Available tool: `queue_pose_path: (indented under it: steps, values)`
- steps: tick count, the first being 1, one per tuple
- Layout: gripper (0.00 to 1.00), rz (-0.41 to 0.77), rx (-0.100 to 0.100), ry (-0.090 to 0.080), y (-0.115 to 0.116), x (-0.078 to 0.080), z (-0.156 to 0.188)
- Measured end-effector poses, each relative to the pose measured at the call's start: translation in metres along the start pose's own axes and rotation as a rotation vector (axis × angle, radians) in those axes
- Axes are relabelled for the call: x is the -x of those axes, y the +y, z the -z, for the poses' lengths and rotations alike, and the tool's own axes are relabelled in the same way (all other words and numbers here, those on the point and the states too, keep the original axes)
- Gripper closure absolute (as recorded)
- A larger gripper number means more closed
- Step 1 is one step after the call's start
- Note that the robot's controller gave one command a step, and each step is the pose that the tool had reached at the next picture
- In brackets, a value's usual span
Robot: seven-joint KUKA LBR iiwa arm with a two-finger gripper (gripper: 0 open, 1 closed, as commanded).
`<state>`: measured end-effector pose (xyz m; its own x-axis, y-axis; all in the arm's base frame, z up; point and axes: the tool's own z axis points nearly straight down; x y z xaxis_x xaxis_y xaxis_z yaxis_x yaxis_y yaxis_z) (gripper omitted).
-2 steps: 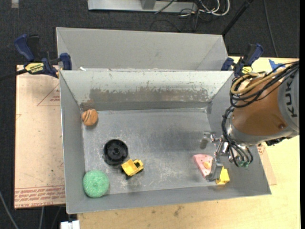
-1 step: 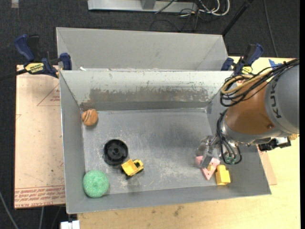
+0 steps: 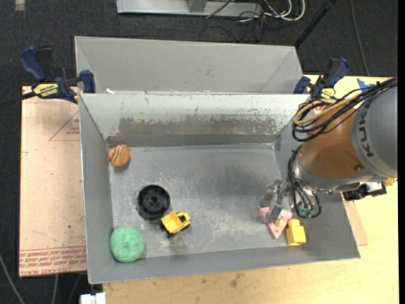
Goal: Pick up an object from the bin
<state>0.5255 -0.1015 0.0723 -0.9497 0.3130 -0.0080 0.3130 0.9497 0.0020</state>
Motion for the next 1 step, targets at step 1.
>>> queue_pose_path:
  steps: [1]
  values:
    - [1.0,0.156,-0.001,0.009,-0.0011,0.0092,0.0039]
